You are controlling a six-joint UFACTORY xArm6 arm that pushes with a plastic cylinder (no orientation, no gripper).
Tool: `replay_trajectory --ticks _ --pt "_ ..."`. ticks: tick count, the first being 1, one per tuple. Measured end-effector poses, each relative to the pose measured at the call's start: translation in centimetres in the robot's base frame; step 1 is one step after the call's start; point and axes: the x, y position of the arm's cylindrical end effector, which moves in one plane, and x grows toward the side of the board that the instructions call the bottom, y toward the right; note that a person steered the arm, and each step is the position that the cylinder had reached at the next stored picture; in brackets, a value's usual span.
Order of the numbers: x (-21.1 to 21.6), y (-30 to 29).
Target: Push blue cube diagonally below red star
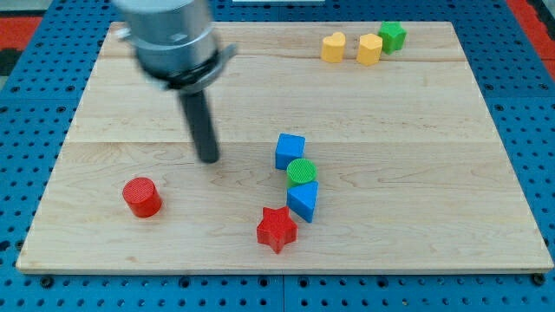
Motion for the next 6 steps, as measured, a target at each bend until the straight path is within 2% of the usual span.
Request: replay_trajectory --ticks 1,2,3,4,5,6 --pt "-3.7 4.5" --pt "-2.5 13.1" --pt "0.4 10.0" --pt "0.7 2.3" --pt "1.3 -1.4" --pt "0.7 2.6"
